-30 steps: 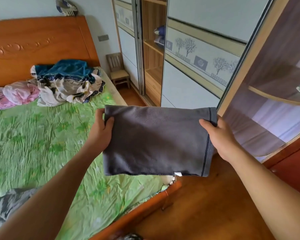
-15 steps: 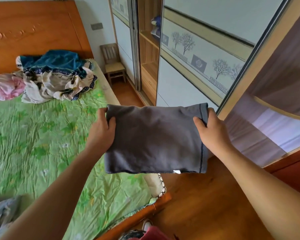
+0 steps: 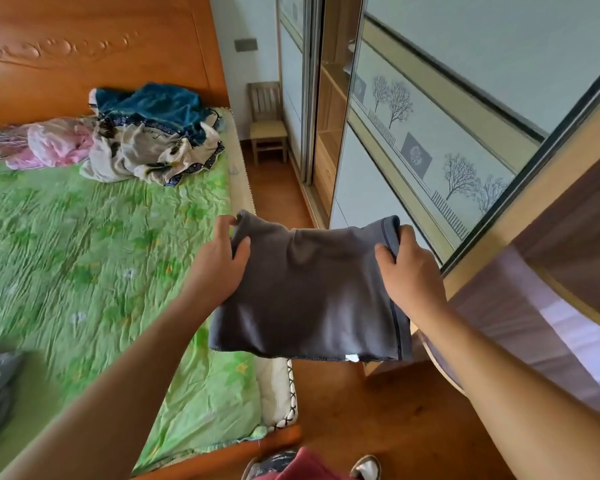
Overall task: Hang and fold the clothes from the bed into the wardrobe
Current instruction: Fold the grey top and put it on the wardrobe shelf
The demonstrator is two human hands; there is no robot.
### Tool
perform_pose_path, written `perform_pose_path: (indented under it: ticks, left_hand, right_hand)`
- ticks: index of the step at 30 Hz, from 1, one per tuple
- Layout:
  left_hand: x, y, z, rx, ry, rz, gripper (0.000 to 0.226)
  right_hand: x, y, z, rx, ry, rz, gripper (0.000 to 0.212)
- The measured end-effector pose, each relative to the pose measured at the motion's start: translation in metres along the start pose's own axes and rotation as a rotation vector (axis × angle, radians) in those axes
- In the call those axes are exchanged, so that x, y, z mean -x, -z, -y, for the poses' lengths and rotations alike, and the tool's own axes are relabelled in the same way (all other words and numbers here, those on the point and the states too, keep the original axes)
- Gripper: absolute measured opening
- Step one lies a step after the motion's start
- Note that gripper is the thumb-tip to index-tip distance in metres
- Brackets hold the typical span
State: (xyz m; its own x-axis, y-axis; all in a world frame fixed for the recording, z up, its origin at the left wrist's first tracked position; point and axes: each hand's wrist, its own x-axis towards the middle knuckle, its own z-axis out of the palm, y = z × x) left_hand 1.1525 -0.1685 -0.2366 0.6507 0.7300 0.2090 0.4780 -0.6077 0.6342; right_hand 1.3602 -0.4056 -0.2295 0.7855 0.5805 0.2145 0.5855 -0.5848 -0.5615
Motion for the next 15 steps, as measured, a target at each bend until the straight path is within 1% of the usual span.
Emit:
perform_pose_path:
  ticks: [7,11,15]
  left_hand:
    - [-0.017,-0.027,-0.031,-0.002,0.079,-0.041,0.029]
    - [-0.039,-0.035,-0.037,-0.017,0.088,-0.087,0.03]
    - [-0.068,-0.043,-0.037,-0.036,0.093,-0.098,0.03]
  right_hand:
    - [-0.053,0.005,-0.019,-0.005,0.059,0.044,0.022]
    - [-0.081,-0.004,-0.014,-0.013,0.106,0.041,0.022]
    - [-0.11,-0.016,-0.013,-0.042,0.096,0.037,0.022]
